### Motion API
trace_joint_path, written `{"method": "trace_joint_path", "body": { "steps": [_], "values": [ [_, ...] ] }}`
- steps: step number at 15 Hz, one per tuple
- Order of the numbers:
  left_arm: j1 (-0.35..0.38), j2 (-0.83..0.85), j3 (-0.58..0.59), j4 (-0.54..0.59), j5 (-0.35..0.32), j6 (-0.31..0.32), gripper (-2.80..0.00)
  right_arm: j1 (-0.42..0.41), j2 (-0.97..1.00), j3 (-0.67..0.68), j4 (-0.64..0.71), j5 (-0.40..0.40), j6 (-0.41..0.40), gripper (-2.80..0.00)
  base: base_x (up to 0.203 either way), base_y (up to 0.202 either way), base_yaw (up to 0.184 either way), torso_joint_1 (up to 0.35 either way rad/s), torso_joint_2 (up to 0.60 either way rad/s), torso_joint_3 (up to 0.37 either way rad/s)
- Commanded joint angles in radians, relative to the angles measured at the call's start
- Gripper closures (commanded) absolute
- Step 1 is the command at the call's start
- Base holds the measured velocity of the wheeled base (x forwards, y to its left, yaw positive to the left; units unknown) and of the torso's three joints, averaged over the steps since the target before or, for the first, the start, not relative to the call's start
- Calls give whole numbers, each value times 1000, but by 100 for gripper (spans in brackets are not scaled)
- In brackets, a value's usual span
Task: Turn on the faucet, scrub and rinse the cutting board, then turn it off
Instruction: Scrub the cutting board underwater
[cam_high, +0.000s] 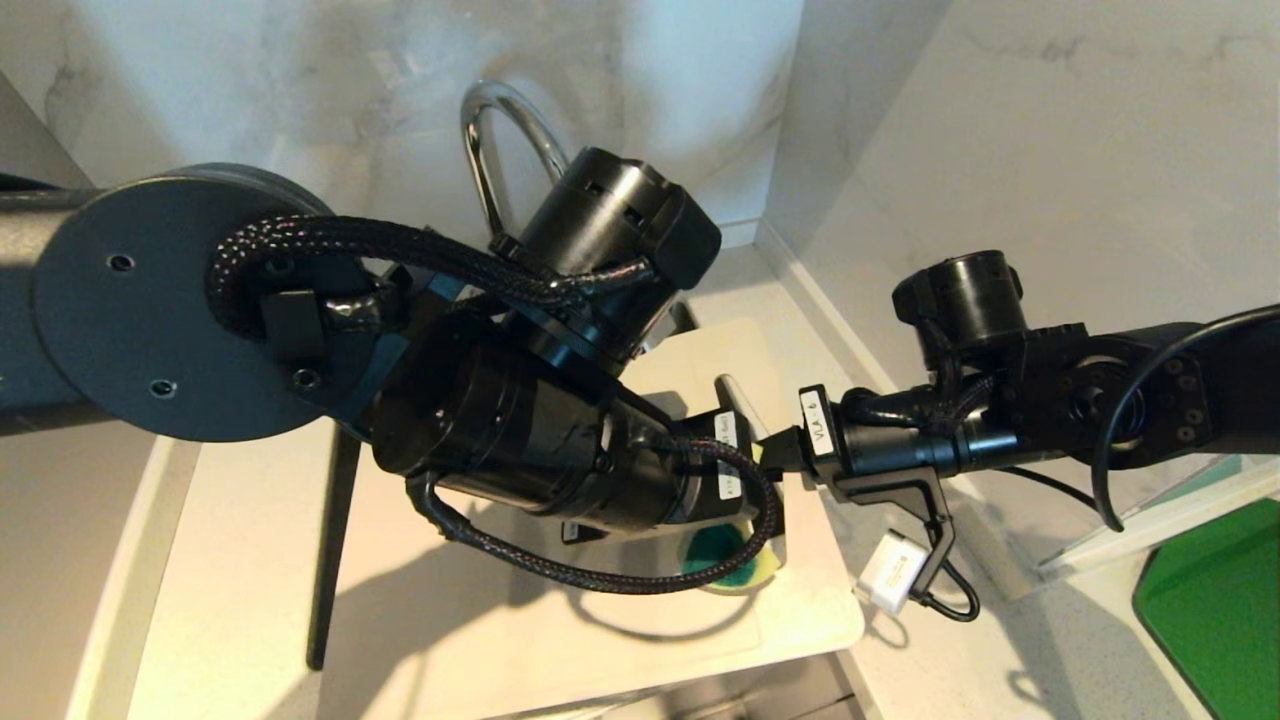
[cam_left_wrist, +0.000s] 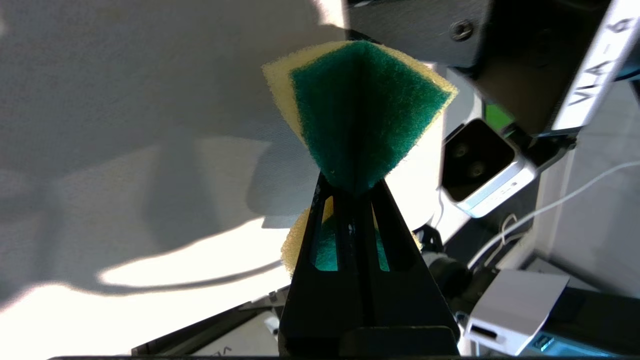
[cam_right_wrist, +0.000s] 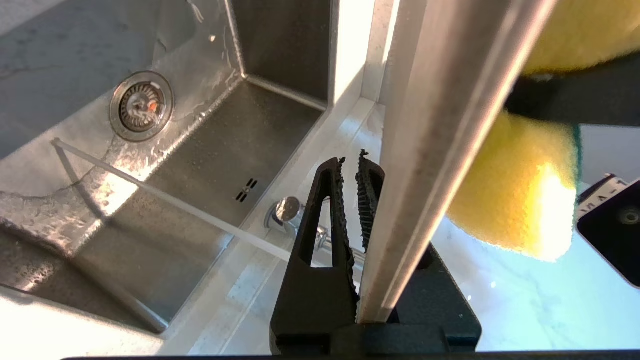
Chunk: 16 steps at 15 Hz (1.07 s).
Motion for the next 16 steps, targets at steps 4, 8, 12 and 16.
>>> {"method": "trace_joint_path", "body": {
  "steps": [4, 8, 12, 16],
  "values": [
    [19, -6, 61, 3, -97, -8, 0, -24, -8, 21, -1, 15, -18, 0, 0, 0, 0, 0, 0, 0],
    [39, -14, 108, 0, -87, -4, 0, -31, -14, 13, 0, 24, -14, 0, 0, 0, 0, 0, 0, 0],
    [59, -20, 140, 0, -77, -7, 0, -30, -28, 9, 0, 28, -11, 0, 0, 0, 0, 0, 0, 0],
    [100, -91, 311, -80, -60, -6, 0, -31, -35, 7, 0, 28, -8, 0, 0, 0, 0, 0, 0, 0]
  ]
}}
